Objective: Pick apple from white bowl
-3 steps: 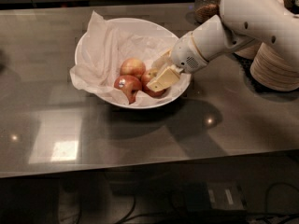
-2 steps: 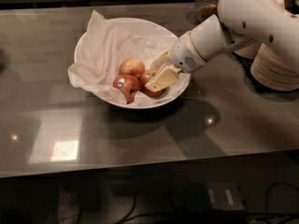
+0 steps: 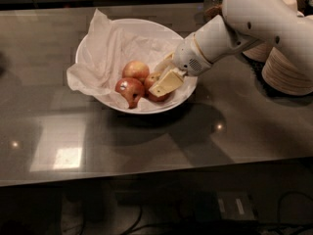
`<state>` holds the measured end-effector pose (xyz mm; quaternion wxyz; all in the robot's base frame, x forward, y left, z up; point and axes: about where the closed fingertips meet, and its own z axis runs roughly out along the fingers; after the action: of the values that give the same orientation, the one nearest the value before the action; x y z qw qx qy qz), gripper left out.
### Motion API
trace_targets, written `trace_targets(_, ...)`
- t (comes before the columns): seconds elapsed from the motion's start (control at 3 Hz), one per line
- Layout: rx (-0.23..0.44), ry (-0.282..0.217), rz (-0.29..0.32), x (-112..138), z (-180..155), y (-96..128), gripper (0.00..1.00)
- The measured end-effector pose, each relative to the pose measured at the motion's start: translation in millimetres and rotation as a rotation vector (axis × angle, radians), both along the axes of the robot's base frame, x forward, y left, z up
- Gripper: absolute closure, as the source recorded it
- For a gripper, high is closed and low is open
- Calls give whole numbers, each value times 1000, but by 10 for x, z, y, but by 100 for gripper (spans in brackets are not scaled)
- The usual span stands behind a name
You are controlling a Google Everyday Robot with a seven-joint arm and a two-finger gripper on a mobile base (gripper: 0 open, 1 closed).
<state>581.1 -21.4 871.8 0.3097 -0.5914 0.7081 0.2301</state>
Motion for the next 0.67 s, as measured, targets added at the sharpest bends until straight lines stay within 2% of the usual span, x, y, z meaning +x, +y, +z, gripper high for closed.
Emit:
trace_targets(0.33,-7,3,3,8,-38,37,13)
trace_targets(0.67,-38,21,9,18,-267,115,11)
